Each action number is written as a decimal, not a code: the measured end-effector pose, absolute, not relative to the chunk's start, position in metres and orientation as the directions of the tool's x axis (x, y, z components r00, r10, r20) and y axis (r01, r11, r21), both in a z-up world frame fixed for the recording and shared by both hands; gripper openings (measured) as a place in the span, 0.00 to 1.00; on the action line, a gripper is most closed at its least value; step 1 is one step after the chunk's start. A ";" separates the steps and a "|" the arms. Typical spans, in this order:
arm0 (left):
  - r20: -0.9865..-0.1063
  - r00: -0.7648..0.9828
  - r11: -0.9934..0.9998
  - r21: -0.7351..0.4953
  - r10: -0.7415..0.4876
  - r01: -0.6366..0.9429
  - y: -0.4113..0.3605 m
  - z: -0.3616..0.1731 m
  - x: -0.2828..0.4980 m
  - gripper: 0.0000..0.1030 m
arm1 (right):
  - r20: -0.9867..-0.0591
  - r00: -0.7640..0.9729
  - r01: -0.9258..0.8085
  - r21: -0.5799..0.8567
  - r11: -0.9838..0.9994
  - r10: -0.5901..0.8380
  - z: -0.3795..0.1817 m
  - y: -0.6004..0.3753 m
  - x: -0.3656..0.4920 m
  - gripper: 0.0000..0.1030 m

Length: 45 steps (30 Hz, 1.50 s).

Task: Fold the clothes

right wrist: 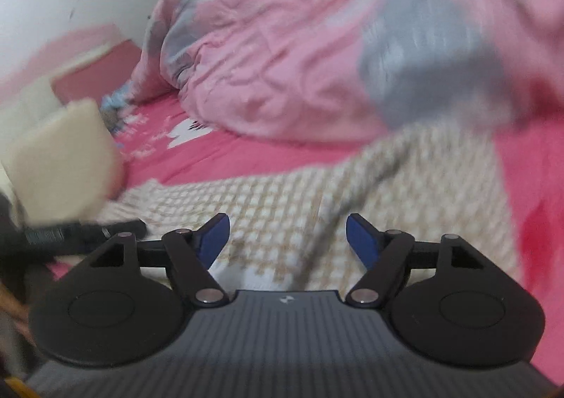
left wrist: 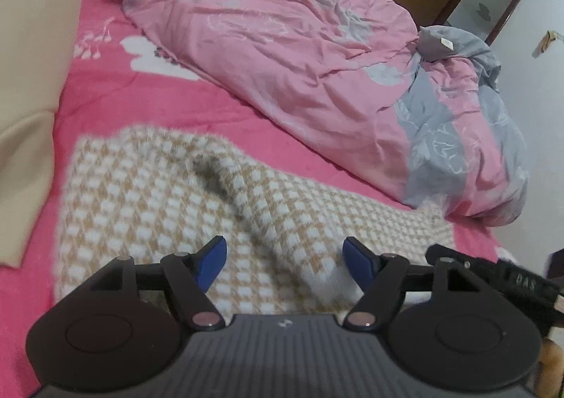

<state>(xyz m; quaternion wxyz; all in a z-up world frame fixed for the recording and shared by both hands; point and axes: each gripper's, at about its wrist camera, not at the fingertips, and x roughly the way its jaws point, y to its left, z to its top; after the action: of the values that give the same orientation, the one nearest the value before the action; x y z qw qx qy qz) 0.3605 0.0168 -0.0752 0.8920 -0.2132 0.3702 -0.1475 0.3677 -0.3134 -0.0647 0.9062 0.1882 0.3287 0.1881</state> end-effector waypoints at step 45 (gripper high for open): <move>-0.548 0.731 0.892 -0.410 -0.407 0.190 0.005 -0.105 0.379 0.18 | -0.425 0.795 -0.374 0.218 0.901 0.433 -0.018 -0.287 0.374 0.19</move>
<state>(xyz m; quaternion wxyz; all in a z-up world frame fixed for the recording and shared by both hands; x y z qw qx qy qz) 0.3789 0.0050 -0.1054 0.9156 -0.1652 0.3284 -0.1629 0.3738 -0.2872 -0.0179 0.9454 0.0613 0.2387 0.2133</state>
